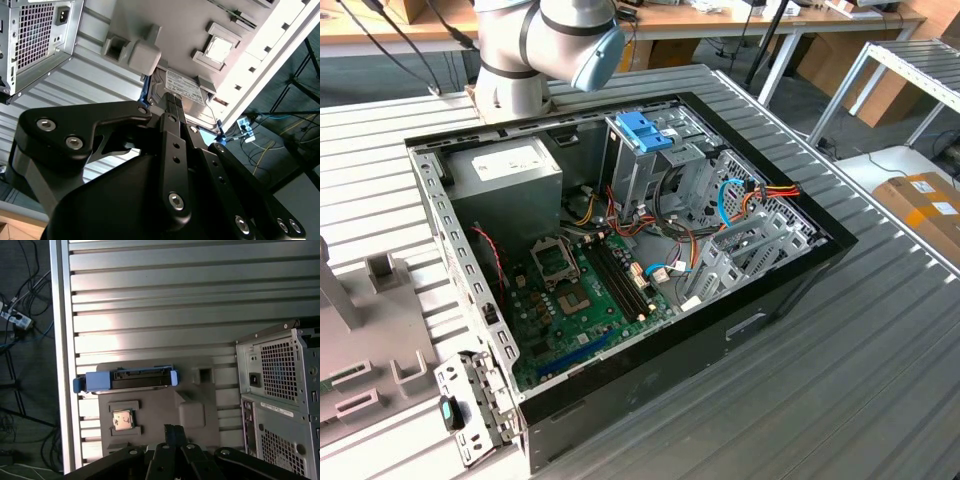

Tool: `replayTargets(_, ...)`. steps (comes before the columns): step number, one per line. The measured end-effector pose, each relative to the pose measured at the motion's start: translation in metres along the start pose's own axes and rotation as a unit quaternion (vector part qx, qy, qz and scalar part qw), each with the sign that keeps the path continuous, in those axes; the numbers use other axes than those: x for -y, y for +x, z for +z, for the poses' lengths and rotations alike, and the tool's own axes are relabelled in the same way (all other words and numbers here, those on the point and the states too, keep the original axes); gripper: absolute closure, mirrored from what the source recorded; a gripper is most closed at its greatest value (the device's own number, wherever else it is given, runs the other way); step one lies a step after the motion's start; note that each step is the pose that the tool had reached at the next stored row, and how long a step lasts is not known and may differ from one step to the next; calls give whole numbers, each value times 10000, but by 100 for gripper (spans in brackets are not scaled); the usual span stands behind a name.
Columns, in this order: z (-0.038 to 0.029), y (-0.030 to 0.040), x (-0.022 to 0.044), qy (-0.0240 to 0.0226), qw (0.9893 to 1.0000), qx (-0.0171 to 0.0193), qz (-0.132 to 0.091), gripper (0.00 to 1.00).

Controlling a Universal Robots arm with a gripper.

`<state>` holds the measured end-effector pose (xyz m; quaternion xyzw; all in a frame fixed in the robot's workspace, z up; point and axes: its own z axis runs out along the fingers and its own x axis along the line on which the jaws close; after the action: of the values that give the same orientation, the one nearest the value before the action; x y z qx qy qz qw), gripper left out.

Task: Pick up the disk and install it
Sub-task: 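Reach for the disk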

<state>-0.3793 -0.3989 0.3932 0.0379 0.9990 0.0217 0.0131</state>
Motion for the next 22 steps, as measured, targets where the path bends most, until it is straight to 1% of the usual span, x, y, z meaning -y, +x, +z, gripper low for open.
replayTargets(6,-1,39,3,0,10000,0,0,90)
replayTargets(9,-2,68,5,0,10000,0,0,90)
replayTargets(19,-4,127,10,0,10000,0,0,90)
replayTargets(20,-5,157,12,0,10000,0,0,90)
replayTargets(22,-6,193,15,0,10000,0,0,90)
